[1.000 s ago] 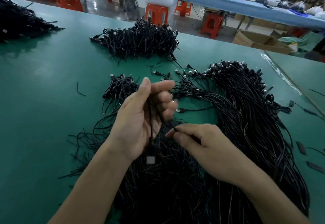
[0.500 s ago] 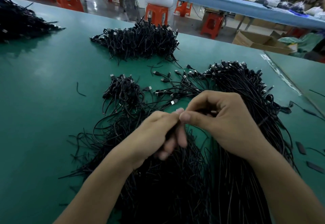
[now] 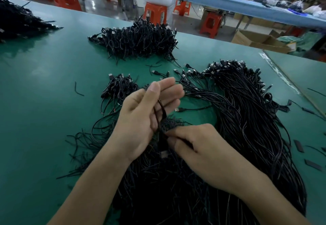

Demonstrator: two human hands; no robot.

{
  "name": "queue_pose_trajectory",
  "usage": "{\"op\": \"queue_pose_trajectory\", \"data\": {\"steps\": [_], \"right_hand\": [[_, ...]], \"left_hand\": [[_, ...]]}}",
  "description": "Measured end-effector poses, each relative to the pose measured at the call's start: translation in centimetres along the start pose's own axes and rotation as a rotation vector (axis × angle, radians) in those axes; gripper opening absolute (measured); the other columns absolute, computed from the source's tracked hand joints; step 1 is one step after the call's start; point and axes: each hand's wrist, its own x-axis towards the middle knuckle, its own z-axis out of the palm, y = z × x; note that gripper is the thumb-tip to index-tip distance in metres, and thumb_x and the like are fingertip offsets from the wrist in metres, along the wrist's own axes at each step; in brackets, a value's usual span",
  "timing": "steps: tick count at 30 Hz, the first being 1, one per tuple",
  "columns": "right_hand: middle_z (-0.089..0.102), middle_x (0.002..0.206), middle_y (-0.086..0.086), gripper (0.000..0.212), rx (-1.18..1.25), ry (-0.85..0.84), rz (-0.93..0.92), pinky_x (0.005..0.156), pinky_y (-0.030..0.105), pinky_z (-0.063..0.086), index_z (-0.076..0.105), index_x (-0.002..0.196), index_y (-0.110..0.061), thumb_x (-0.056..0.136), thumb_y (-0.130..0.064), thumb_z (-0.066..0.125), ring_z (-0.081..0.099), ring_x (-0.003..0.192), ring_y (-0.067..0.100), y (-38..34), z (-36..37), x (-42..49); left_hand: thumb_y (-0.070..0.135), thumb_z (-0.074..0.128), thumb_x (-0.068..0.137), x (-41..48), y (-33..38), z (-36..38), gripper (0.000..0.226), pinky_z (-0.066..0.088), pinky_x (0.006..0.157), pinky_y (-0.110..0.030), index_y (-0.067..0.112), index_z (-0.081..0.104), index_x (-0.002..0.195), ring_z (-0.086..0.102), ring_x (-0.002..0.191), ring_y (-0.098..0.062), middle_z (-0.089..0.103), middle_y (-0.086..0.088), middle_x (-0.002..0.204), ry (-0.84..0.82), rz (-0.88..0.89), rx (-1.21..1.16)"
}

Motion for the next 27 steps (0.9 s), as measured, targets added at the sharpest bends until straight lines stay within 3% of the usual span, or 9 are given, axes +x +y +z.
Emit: {"op": "queue_pose_trajectory", "data": {"steps": [3,6,8,11,13,17,19,24,27], "right_hand": [[0.059,0.090,-0.020,0.024,-0.057,-0.023,-0.053,0.075,0.035,0.052,0.063,0.107,-0.034,0.096,-0.039,0.042,0.058,0.088,0.003,-0.7,-0.6,-0.5],[0.060,0.091,-0.019,0.018,-0.023,0.045,-0.096,0.079,0.029,0.050,0.066,0.098,-0.031,0.098,-0.035,0.048,0.060,0.092,0.004,-0.8,-1.6,-0.4],[0.063,0.085,-0.017,0.012,0.013,0.125,-0.105,0.076,0.020,0.047,0.069,0.091,-0.028,0.097,-0.028,0.059,0.062,0.087,0.004,-0.4,-2.3,-0.3],[0.070,0.074,-0.012,0.010,0.184,0.271,-0.096,0.066,0.012,0.048,0.071,0.081,-0.023,0.085,-0.015,0.077,0.067,0.072,0.005,0.3,-3.1,-0.3],[0.071,0.072,-0.010,0.009,0.283,0.299,-0.092,0.063,0.013,0.049,0.071,0.079,-0.023,0.080,-0.020,0.080,0.067,0.067,0.007,0.6,-3.3,-0.3],[0.074,0.092,-0.003,0.018,0.505,0.136,-0.046,0.079,0.029,0.057,0.068,0.082,-0.022,0.080,-0.036,0.078,0.070,0.085,0.013,1.5,-3.1,-0.1],[0.068,0.084,-0.002,0.018,0.595,0.033,-0.069,0.074,0.029,0.053,0.064,0.083,-0.022,0.083,-0.034,0.078,0.064,0.080,0.014,1.5,-3.0,-0.2],[0.069,0.080,0.003,0.019,0.393,0.097,-0.032,0.072,0.055,0.054,0.062,0.087,-0.026,0.082,-0.044,0.067,0.066,0.076,0.031,1.4,-2.9,-0.3],[0.069,0.077,-0.003,0.012,0.254,0.159,-0.027,0.067,0.043,0.056,0.062,0.084,-0.028,0.086,-0.035,0.071,0.066,0.070,0.018,1.3,-2.8,-0.4]], "left_hand": [[0.024,0.044,0.103,-0.2,-0.8,-0.2,0.028,0.055,0.089,-0.022,0.017,0.068,0.115,0.070,0.105,-0.008,0.076,0.002,0.105,0.099,0.134,0.590],[0.039,0.045,0.099,-0.5,-0.8,0.0,0.040,0.052,0.062,-0.022,0.012,0.071,0.084,0.065,0.066,-0.001,0.068,0.013,0.072,-0.068,-0.057,0.815],[0.045,0.043,0.098,-0.7,-0.4,0.2,0.052,0.042,0.049,-0.025,0.011,0.061,0.064,0.051,0.046,-0.009,0.056,0.008,0.053,-0.150,-0.186,0.782],[0.040,0.036,0.106,-1.1,0.3,0.5,0.059,0.043,0.046,-0.022,0.018,0.067,0.061,0.055,0.043,-0.015,0.055,0.000,0.046,-0.240,-0.343,0.614],[0.048,0.037,0.103,-1.3,0.6,0.7,0.061,0.038,0.043,-0.018,0.021,0.063,0.055,0.046,0.037,-0.012,0.044,0.004,0.041,-0.280,-0.389,0.571],[0.057,0.032,0.099,-1.4,1.0,0.6,0.061,0.032,0.039,-0.014,0.016,0.057,0.060,0.032,0.034,-0.004,0.036,0.013,0.042,-0.422,-0.470,0.331],[0.053,0.038,0.098,-1.5,1.1,0.3,0.054,0.033,0.037,-0.014,0.024,0.060,0.058,0.033,0.033,-0.003,0.036,0.013,0.044,-0.477,-0.530,0.197],[0.049,0.045,0.099,-1.3,0.6,0.2,0.054,0.040,0.041,-0.018,0.024,0.042,0.052,0.053,0.044,-0.013,0.045,0.002,0.046,-0.413,-0.572,0.283],[0.046,0.045,0.101,-1.1,0.0,0.6,0.057,0.041,0.051,-0.019,0.022,0.041,0.050,0.053,0.053,-0.014,0.045,0.001,0.050,-0.301,-0.503,0.469]]}}
